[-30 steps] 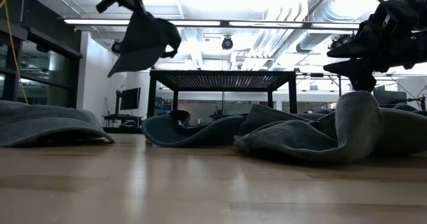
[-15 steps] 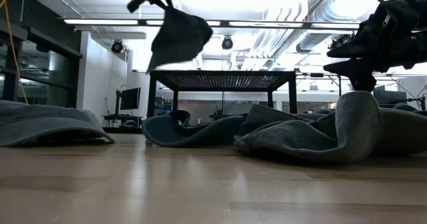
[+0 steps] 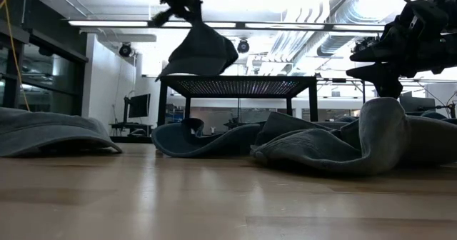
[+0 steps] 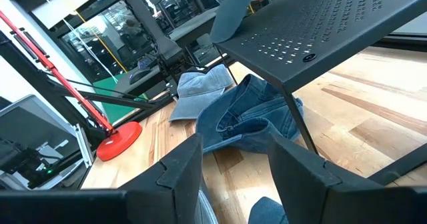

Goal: Pick & Place hat
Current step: Put the top blue cap on the shelf

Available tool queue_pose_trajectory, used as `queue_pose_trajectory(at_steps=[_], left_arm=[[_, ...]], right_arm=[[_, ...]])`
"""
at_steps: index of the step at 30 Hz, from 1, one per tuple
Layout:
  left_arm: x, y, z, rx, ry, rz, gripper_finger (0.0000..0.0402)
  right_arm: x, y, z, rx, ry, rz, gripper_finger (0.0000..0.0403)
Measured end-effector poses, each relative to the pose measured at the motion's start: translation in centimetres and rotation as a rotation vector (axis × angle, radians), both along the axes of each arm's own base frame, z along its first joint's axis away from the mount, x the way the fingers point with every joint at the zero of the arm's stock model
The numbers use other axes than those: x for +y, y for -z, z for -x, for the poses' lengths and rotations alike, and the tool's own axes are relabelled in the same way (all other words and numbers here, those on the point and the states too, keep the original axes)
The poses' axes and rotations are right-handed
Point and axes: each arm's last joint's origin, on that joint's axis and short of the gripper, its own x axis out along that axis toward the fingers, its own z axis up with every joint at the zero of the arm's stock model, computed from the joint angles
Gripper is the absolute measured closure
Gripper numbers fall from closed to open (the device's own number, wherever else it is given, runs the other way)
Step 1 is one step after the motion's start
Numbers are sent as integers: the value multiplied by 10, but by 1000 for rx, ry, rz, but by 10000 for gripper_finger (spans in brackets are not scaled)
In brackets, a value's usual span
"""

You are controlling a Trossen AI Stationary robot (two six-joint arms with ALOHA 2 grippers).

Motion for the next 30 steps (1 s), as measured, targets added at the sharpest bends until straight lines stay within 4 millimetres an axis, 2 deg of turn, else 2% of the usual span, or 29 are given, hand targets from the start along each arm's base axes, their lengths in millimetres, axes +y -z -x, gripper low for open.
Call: queue_pose_trajectory(at_steps=[9,19,30], left_arm=[[12,17,-27,-62,-37,10,401],[21,38,-41,-38,-147,16,401],[28,52,-45,-30,-278,0,401]], right_arm=[[0,0,0,0,0,0,240],[0,0,0,0,0,0,240],[0,0,0,0,0,0,241]])
